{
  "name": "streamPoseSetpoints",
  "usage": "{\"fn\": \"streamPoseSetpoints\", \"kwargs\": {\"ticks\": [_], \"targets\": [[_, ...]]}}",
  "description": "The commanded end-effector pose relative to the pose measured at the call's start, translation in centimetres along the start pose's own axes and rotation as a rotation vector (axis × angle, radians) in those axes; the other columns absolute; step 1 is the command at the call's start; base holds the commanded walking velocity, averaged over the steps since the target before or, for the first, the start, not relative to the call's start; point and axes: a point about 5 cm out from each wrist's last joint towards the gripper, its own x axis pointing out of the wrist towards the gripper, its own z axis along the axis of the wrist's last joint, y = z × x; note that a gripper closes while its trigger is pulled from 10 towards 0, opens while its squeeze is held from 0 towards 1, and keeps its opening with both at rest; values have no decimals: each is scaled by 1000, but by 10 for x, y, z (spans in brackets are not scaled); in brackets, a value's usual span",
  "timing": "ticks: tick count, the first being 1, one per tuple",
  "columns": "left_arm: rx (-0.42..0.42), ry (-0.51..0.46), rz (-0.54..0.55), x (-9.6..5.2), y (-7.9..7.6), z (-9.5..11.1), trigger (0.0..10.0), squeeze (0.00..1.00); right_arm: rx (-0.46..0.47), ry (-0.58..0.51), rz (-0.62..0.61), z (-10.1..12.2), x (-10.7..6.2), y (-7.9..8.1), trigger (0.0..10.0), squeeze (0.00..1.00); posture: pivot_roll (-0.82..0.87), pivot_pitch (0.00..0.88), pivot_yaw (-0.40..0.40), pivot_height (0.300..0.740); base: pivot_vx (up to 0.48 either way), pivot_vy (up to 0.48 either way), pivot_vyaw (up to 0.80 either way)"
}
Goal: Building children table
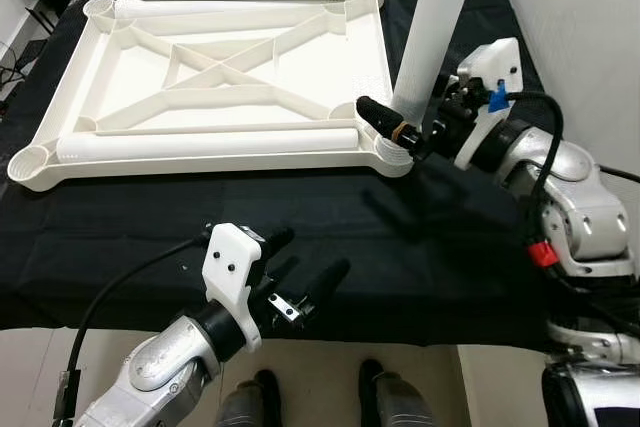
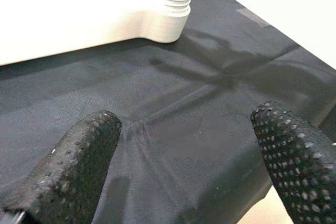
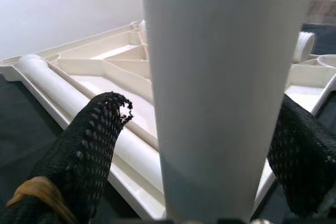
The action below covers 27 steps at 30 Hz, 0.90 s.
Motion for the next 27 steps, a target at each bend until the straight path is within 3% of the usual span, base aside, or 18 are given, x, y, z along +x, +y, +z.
{"fn": "streamPoseSetpoints", "kwargs": {"ticks": [1, 3, 9, 10, 13, 14, 19, 25, 27], "targets": [[6, 8, -9, -2, 0, -2, 10000, 0, -7, -30, 47, 5, -3, -4, 10000, 0, 54, 289, 30, 740, 0, 0, 0], [38, -10, -19, -1, 2, 6, 10000, 0, -30, -25, 78, 8, -6, -12, 10000, 0, 55, 282, 28, 740, 0, 0, 0], [84, -36, -15, 0, 5, 15, 10000, 0, -43, -17, 99, 7, -8, -16, 10000, 0, 56, 273, 25, 740, 0, 0, 0], [97, -47, -12, 0, 6, 18, 10000, 0, -42, -14, 108, 6, -9, -17, 9137, 0, 58, 269, 24, 740, 0, 0, 0], [105, -55, -10, 1, 6, 21, 10000, 0, -42, -13, 118, 5, -9, -18, 9137, 0, 58, 269, 24, 740, 0, 0, 0], [115, -64, -8, 1, 7, 24, 10000, 0, -34, -15, 138, 3, -9, -17, 0, 0, 57, 263, 23, 740, 0, 0, 0], [142, -64, 2, 0, 8, 24, 10000, 0, -28, -9, 149, -2, -8, -16, 0, 0, 58, 262, 20, 740, 0, 0, 0], [147, -66, 25, -3, 9, 24, 10000, 0, -17, 39, 24, -13, -5, -9, 0, 0, 59, 265, 11, 740, 0, 0, 0], [146, -67, 28, -3, 8, 24, 10000, 0, 37, 87, -60, -22, -3, 0, 0, 0, 58, 264, 6, 740, 0, 0, 0]]}}
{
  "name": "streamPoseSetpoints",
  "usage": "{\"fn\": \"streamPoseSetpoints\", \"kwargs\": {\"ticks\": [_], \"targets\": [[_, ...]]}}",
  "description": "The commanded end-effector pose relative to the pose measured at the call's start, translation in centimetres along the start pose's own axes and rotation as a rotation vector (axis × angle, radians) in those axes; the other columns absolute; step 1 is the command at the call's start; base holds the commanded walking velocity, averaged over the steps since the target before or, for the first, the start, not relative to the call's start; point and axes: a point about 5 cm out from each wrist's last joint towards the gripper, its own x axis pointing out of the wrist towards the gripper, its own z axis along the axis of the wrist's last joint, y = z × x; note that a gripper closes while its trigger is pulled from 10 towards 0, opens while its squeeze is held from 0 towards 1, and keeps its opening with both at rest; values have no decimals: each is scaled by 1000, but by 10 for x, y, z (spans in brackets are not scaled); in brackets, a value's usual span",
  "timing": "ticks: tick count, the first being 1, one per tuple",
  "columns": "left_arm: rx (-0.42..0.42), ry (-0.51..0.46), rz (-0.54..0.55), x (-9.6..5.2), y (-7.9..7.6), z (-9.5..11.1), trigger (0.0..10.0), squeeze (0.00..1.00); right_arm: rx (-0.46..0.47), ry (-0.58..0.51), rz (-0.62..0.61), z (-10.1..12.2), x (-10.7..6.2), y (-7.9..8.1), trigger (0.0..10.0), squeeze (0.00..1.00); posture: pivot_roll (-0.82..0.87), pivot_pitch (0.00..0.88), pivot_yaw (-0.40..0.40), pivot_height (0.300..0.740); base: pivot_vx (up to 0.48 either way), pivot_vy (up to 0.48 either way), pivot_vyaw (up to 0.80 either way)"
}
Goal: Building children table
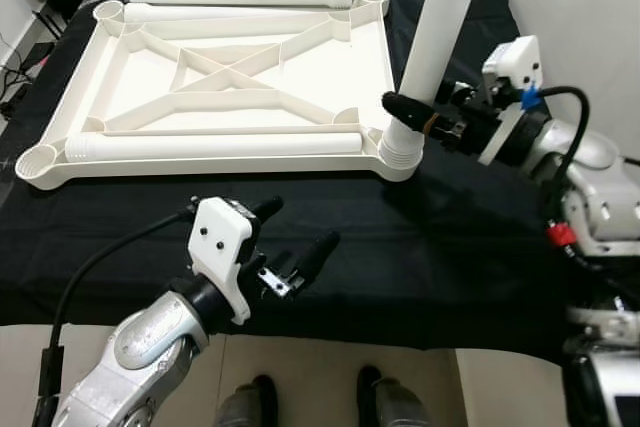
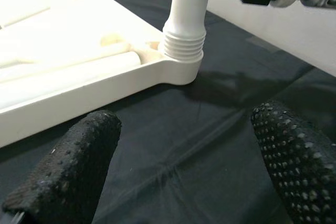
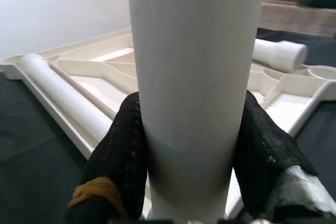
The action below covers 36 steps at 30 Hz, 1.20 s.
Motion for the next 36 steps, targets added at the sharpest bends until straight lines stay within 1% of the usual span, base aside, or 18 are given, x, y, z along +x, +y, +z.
{"fn": "streamPoseSetpoints", "kwargs": {"ticks": [1, 2, 4, 6, 9, 11, 12, 14, 15, 19, 20, 28, 29, 30, 31, 34, 35, 36], "targets": [[14, -5, 1, -4, -2, 2, 10000, 0, 37, 80, -29, -14, 3, 10, 0, 0, 58, 264, 6, 740, 0, 0, 0], [14, -6, 6, -4, -2, 2, 10000, 0, 59, 149, -142, -26, 6, 22, 0, 0, 55, 266, 2, 740, 0, 0, 0], [14, -6, 6, -4, -2, 2, 10000, 0, 59, 149, -142, -26, 6, 22, 0, 0, 55, 266, 2, 740, 0, 0, 0], [17, -7, 13, -3, 0, 2, 10000, 0, 114, 225, -420, -40, 5, 39, 0, 0, 53, 265, -1, 740, 0, 0, 0], [19, -10, 16, -2, 0, 2, 10000, 0, 179, 243, -637, -46, 2, 48, 0, 0, 50, 263, 3, 740, 0, 0, 0], [20, -12, 17, -2, 0, 2, 10000, 0, 194, 238, -678, -46, 3, 51, 0, 0, 50, 263, 3, 740, 0, 0, 0], [19, -13, 17, -1, 0, 2, 10000, 0, 197, 231, -669, -46, 7, 51, 7765, 0, 51, 259, 1, 740, 0, 0, 0], [19, -14, 18, -1, 0, 2, 10000, 0, 201, 231, -667, -44, 10, 52, 7765, 0, 51, 259, 1, 740, 0, 0, 0], [18, -13, 19, -1, 0, 1, 10000, 0, 206, 224, -642, -43, 13, 53, 10000, 0, 46, 257, 2, 740, 0, 0, 0], [16, -10, 20, -1, 0, 0, 10000, 0, 213, 203, -600, -40, 16, 52, 10000, 0, 40, 257, 2, 740, 0, 0, 0], [12, -5, 21, 0, 0, -3, 10000, 0, 189, 142, -482, -33, 20, 52, 10000, 1000, 38, 256, 3, 740, 0, 0, 0], [3, 15, 28, -2, 0, -11, 10000, 0, 169, 15, -266, -9, 23, 55, 10000, 1000, 40, 258, 3, 740, 0, 0, 0], [2, 21, 29, -3, -1, -13, 10000, 0, 158, -4, -240, -5, 22, 49, 10000, 749, 45, 258, 0, 740, 0, 0, 0], [2, 21, 29, -3, -1, -13, 10000, 0, 158, -4, -240, -5, 22, 49, 10000, 749, 45, 258, 0, 740, 0, 0, 0], [0, 26, 30, -3, -2, -15, 10000, 0, 124, -21, -199, 0, 22, 44, 10000, 424, 45, 260, -1, 740, 0, 0, 0], [-1, 28, 31, -4, -2, -17, 10000, 0, 99, -31, -171, 3, 22, 40, 10000, 424, 45, 260, -1, 740, 0, 0, 0], [-3, 33, 32, -4, -3, -19, 10000, 0, 73, -37, -118, 7, 22, 39, 10000, 75, 45, 260, 0, 740, 0, 0, 0], [2, 48, 30, -5, -4, -25, 10000, 0, 31, -43, 9, 12, 21, 31, 10000, 0, 48, 261, 0, 740, 0, 0, 0]]}}
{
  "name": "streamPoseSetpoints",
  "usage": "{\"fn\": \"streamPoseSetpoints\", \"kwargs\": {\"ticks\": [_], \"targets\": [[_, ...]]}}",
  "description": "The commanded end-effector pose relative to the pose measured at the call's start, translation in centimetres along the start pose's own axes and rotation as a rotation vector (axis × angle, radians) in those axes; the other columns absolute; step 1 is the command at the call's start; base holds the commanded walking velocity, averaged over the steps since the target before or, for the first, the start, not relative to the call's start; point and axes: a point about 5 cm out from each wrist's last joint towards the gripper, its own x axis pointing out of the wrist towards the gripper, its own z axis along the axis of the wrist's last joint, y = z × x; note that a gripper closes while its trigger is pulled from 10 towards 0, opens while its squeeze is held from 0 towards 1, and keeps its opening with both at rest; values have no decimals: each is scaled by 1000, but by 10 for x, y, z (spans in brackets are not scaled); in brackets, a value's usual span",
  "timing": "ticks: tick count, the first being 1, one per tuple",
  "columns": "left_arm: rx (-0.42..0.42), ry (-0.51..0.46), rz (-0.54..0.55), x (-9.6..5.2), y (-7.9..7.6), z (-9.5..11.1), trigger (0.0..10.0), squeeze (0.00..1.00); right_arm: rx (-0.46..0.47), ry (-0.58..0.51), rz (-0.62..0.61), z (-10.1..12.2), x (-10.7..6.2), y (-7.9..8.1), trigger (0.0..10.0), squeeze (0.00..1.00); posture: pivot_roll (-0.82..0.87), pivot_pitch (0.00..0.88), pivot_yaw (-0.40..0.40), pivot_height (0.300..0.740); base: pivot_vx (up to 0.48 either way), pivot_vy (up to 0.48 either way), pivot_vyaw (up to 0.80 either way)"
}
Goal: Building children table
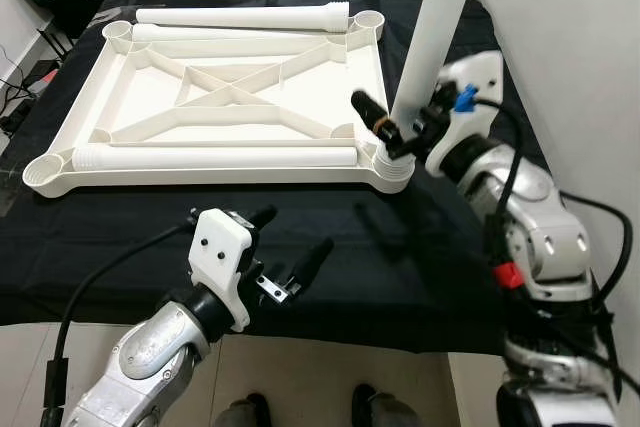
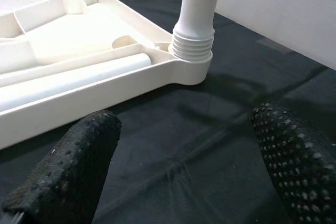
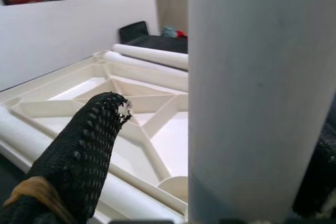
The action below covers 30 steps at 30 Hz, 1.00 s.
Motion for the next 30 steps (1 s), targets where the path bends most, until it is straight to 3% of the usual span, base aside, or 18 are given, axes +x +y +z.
{"fn": "streamPoseSetpoints", "kwargs": {"ticks": [1, 6, 10, 11, 12, 13, 22, 27, 30], "targets": [[-6, 29, -9, -2, -3, -10, 10000, 0, -3, -26, 153, 5, 3, 3, 10000, 0, 48, 261, 0, 740, 0, 0, 0], [-1, 48, -24, -4, -6, -17, 10000, 0, -26, -27, 254, 11, 1, -21, 10000, 0, 51, 257, -3, 740, 0, 0, 0], [0, 49, -26, -4, -7, -17, 10000, 0, -16, -33, 271, 13, 0, -24, 10000, 0, 52, 258, -4, 740, 0, 0, 0], [1, 48, -26, -4, -7, -17, 10000, 0, -12, -35, 282, 14, -1, -29, 9333, 0, 53, 257, -4, 740, 0, 0, 0], [1, 48, -26, -4, -7, -17, 10000, 0, -12, -35, 282, 14, -1, -29, 9333, 0, 53, 257, -4, 740, 0, 0, 0], [-1, 47, -26, -4, -8, -18, 10000, 0, 2, -34, 300, 14, -3, -33, 0, 0, 55, 254, -6, 740, 0, 0, 0], [9, 36, 0, -3, -9, -25, 10000, 0, 26, -3, 390, 5, -10, -35, 0, 0, 43, 246, -4, 740, 0, 0, 0], [2, 28, 7, -2, -9, -25, 10000, 0, 27, 7, 383, 2, -10, -34, 0, 0, 40, 245, -5, 740, 0, 0, 0], [-5, 17, 16, -2, -8, -26, 10000, 0, 30, 47, 314, -7, -9, -28, 0, 0, 36, 246, -7, 740, 0, 0, 0]]}}
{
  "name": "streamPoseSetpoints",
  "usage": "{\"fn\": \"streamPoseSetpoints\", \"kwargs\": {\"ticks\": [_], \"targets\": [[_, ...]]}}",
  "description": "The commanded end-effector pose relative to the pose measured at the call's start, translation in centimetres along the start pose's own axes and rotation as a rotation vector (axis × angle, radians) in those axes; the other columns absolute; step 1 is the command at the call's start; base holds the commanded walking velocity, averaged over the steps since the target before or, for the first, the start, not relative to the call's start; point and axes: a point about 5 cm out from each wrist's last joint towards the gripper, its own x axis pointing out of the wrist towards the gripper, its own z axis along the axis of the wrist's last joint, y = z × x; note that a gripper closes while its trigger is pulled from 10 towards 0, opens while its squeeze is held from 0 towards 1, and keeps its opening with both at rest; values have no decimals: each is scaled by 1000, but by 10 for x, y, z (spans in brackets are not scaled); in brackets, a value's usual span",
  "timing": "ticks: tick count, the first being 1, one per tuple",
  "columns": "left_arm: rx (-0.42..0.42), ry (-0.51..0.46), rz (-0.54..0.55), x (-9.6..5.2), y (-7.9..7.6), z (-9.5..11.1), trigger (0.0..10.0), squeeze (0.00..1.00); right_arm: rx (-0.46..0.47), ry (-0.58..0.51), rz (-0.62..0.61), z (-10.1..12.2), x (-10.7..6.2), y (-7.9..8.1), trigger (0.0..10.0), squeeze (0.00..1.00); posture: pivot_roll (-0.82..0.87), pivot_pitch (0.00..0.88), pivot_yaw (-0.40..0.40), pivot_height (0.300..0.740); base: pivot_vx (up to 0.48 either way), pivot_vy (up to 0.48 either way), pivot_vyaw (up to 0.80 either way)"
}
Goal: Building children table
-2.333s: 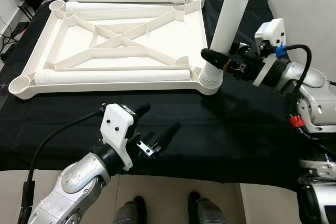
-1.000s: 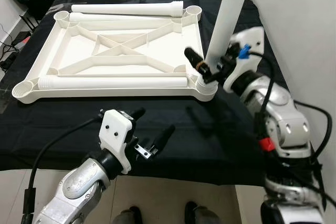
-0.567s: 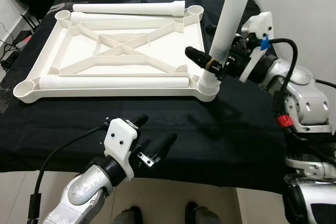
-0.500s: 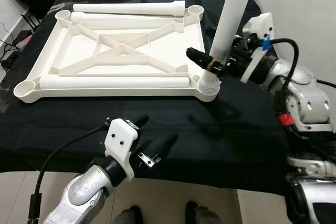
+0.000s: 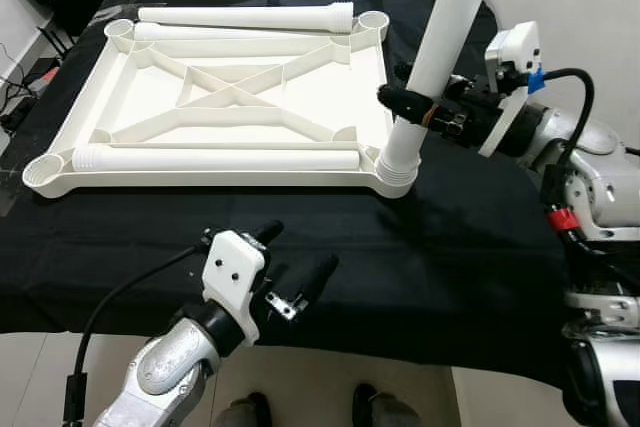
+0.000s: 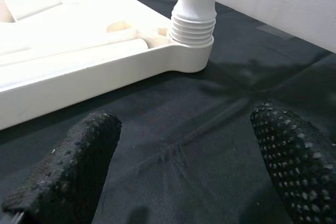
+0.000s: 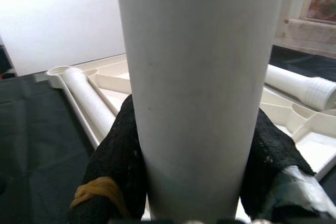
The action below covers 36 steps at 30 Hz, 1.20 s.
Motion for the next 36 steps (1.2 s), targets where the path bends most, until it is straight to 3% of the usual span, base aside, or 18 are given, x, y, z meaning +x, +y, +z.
{"fn": "streamPoseSetpoints", "kwargs": {"ticks": [1, 2, 3, 5, 6, 8, 10, 12, 13, 15, 16, 19, 20, 25, 27, 30, 34, 36], "targets": [[-10, 7, 12, -2, -1, -4, 10000, 0, 40, 39, 7, -14, 5, 10, 0, 0, 36, 246, -7, 740, 0, 0, 0], [-14, 3, 18, -2, 0, -5, 10000, 0, 82, 76, -93, -22, 12, 16, 0, 0, 31, 248, -10, 740, 0, 0, 0], [-14, 3, 18, -2, 0, -5, 10000, 0, 82, 76, -93, -22, 12, 16, 0, 0, 31, 248, -10, 740, 0, 0, 0], [-15, -3, 29, -1, 1, -5, 10000, 0, 73, 228, -583, -45, 16, 24, 0, 0, 27, 249, -11, 740, 0, 0, 0], [-15, -3, 29, -1, 1, -5, 10000, 0, 73, 228, -583, -45, 16, 24, 0, 0, 27, 249, -11, 740, 0, 0, 0], [-4, -10, 29, 2, 2, -5, 10000, 0, 99, 285, -830, -57, 9, 33, 0, 0, 21, 248, -7, 740, 0, 0, 0], [-2, -13, 29, 3, 2, -6, 10000, 0, 163, 291, -854, -62, 8, 36, 0, 0, 24, 245, -6, 740, 0, 0, 0], [-4, -15, 29, 4, 3, -7, 10000, 0, 187, 289, -857, -64, 9, 35, 0, 0, 23, 244, -6, 740, 0, 0, 0], [-5, -16, 30, 4, 3, -7, 10000, 0, 185, 294, -845, -64, 10, 35, 2980, 0, 21, 243, -3, 740, 0, 0, 0], [-6, -16, 31, 4, 3, -7, 10000, 0, 180, 298, -838, -63, 11, 34, 2980, 0, 20, 242, -3, 740, 0, 0, 0], [-6, -17, 31, 4, 3, -7, 10000, 0, 181, 287, -827, -62, 12, 34, 10000, 0, 18, 243, -3, 740, 0, 0, 0], [-6, -18, 31, 5, 4, -8, 10000, 0, 183, 287, -820, -61, 13, 34, 10000, 0, 18, 243, -3, 740, 0, 0, 0], [-7, -20, 31, 5, 4, -8, 10000, 0, 182, 213, -714, -53, 19, 35, 10000, 1000, 15, 244, -4, 740, 0, 0, 0], [-8, -20, 29, 6, 3, -8, 10000, 0, 178, 126, -589, -44, 23, 35, 10000, 1000, 12, 245, -3, 740, 0, 0, 0], [-10, -22, 27, 7, 3, -8, 10000, 0, 154, 82, -424, -39, 21, 37, 10000, 1000, 14, 249, -5, 740, 0, 0, 0], [-9, -26, 27, 7, 2, -9, 10000, 0, 69, 105, -358, -38, 12, 27, 10000, 1000, 17, 248, -6, 740, 0, 0, 0], [-8, -26, 28, 7, 2, -8, 10000, 0, 49, 113, -345, -38, 9, 23, 10000, 1000, 20, 248, -6, 740, 0, 0, 0], [-7, -27, 30, 7, 2, -8, 10000, 0, 54, 97, -267, -34, 6, 16, 10000, 1000, 22, 250, -6, 740, 0, 0, 0]]}}
